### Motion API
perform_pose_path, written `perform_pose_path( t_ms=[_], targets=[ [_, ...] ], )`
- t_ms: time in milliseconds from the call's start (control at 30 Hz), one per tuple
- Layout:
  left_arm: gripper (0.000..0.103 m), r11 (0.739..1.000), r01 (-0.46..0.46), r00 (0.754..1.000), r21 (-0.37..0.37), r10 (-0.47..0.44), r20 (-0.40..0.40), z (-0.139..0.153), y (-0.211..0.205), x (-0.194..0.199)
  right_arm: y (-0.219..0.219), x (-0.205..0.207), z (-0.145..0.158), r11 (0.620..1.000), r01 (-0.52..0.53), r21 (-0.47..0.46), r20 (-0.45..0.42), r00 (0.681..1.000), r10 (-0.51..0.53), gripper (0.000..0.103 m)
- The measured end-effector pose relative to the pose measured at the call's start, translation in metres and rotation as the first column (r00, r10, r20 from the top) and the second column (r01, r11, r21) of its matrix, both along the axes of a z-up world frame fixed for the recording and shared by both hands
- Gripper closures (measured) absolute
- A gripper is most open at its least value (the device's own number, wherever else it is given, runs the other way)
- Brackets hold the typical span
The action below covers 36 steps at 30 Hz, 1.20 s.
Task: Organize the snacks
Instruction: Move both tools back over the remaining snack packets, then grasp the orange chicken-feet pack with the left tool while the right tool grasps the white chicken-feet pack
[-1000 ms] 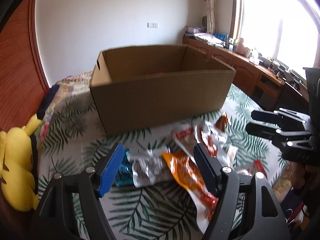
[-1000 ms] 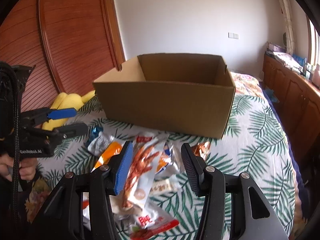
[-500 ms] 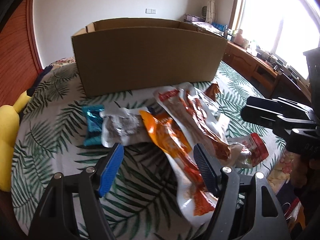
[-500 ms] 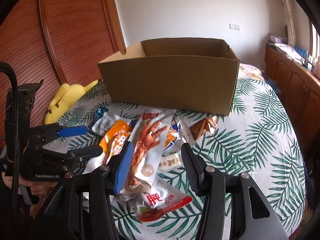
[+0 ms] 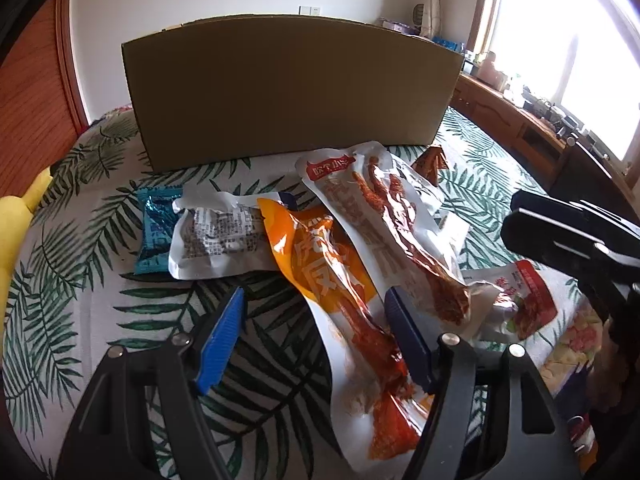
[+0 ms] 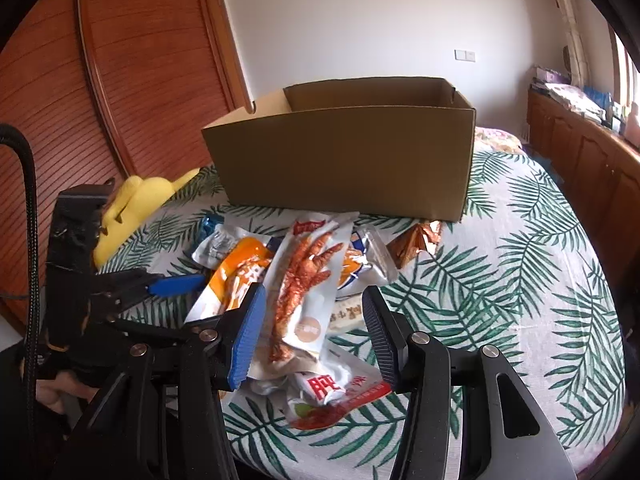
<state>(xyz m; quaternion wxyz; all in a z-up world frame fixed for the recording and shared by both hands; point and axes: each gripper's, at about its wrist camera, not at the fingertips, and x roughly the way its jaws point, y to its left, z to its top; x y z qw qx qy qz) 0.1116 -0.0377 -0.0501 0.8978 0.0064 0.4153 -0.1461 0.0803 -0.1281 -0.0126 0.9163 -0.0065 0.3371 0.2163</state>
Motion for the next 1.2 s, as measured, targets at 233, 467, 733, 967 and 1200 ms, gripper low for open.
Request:
perform_pose_path(
  t_ms=[233,467,733,967,1200],
  targets=[
    [0.051,1.000,0.012,1.000,-0.007,-0.012,0.002,0.001,0.000,0.005,0.004,0.006,-0.007,1.000,-0.002,0.008,-0.019,1.000,0.002,0.052],
    [0.057,0.999,-0.007,1.000,0.050,0.006,0.021,0.005,0.009,0.005,0.017,0.022,-0.012,1.000,-0.021,0.012,-0.056,0.998,0.021,0.052],
    [0.055,0.998,-0.013,1.000,0.059,0.012,0.021,0.005,0.017,0.006,0.038,0.042,-0.026,0.998,-0.045,-0.048,-0.112,0.993,0.040,0.052],
    [0.050,0.999,-0.014,1.000,0.044,0.014,0.013,0.003,0.020,0.009,0.045,0.051,-0.033,0.995,-0.044,-0.090,-0.128,0.991,0.033,0.051],
    [0.043,0.999,0.012,1.000,0.047,-0.012,-0.006,0.001,0.015,0.013,0.050,0.058,-0.042,0.989,-0.059,-0.136,-0.153,0.988,0.037,0.051]
  ],
)
